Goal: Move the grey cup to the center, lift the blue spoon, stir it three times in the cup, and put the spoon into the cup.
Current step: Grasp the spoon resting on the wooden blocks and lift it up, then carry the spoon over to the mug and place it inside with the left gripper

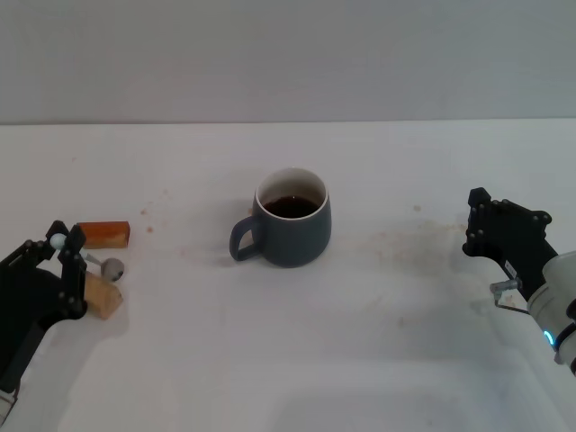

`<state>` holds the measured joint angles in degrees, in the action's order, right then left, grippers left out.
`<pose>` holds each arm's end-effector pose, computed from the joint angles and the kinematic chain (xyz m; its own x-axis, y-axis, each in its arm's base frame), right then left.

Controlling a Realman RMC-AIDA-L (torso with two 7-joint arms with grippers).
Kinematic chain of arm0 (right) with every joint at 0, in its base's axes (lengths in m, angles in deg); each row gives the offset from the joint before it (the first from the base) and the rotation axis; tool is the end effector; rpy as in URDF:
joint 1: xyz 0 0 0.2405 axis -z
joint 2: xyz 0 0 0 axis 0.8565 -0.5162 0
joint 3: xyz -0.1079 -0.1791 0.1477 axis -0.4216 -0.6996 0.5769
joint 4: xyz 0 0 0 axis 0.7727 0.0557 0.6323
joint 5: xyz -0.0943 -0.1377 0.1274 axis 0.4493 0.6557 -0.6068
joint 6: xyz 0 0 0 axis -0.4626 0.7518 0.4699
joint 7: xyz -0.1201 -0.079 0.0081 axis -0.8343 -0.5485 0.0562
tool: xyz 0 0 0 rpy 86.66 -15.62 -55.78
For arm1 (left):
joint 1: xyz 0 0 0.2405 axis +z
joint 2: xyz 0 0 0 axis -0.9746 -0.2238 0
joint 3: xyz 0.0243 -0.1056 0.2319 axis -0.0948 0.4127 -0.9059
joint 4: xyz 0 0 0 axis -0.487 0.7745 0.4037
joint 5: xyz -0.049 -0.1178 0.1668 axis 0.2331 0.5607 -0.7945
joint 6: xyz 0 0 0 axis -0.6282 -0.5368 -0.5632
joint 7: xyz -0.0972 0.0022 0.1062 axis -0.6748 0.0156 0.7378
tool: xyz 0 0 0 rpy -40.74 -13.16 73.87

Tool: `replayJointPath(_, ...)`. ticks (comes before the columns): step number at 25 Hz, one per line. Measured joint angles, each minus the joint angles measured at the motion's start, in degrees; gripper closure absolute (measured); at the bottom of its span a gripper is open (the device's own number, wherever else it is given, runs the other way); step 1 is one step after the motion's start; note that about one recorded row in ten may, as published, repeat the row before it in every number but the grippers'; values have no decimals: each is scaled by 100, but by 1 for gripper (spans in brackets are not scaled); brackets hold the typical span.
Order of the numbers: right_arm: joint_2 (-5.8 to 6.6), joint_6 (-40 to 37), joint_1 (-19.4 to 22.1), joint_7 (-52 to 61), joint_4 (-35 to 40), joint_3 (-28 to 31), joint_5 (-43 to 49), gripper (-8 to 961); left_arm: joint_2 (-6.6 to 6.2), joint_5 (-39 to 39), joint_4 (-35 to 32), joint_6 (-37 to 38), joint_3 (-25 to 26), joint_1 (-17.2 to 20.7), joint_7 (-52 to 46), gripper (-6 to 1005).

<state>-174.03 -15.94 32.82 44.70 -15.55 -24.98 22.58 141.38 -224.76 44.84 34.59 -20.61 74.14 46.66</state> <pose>0.3026 0.3250 -0.0771 0.7479 -0.1250 -0.6519 -0.6572 -0.2779 -0.7006 -0.3363 0.2212 -0.0239 0.7111 -0.1074 0.6949 0.6465 -0.2887 -0.7062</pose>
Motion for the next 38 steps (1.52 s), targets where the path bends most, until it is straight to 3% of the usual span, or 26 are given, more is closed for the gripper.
replayJointPath(12, 0, 0, 17, 0, 22, 24, 1, 955, -169, -138, 371, 26, 0, -166, 0, 853)
replayJointPath(14, 0, 0, 17, 0, 32, 43, 1, 955, -304, -290, 747, 51, -10, -181, 0, 853)
replayJointPath(21, 0, 0, 32, 0, 91, 72, -29, 955, -471, -657, 1384, 59, 120, -199, 1, 853)
replayJointPath(30, 0, -97, 233, 0, 361, 488, -51, 955, -431, -905, 1533, 67, 129, -480, -6, 853)
replayJointPath(38, 8, -236, 454, 0, 531, 798, -61, 955, -248, -1106, 1413, 18, 79, -771, -38, 853)
